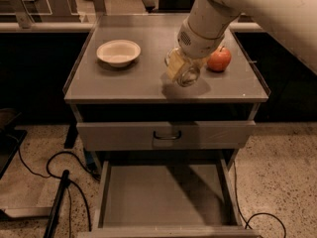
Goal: Place 7up can into middle drawer
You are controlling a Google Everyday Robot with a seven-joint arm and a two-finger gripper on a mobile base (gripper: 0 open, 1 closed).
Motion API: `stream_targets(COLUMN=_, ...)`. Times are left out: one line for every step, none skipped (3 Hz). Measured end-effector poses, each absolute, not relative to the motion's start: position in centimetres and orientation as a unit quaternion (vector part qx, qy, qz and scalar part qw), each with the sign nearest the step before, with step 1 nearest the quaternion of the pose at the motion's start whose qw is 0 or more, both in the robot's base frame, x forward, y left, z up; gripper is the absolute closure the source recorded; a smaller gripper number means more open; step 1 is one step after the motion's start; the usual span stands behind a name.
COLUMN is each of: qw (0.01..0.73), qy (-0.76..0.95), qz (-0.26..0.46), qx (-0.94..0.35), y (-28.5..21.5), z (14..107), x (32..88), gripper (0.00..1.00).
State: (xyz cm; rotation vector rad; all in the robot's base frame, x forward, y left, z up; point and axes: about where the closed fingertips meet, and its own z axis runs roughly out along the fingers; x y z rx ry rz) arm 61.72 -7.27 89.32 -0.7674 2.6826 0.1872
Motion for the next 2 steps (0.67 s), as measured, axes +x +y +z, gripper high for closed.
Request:
stream_targets(qw=0.173, qy=0.949, qz=0.076, qx=-0.253, y=-7.6, z=89.6, x=58.2, gripper=1.0)
stream_targets(qw=0.166, qy=0.956, qz=0.082, qx=-0.226, y=-8.3, z=88.8, x=54.8, gripper=1.0)
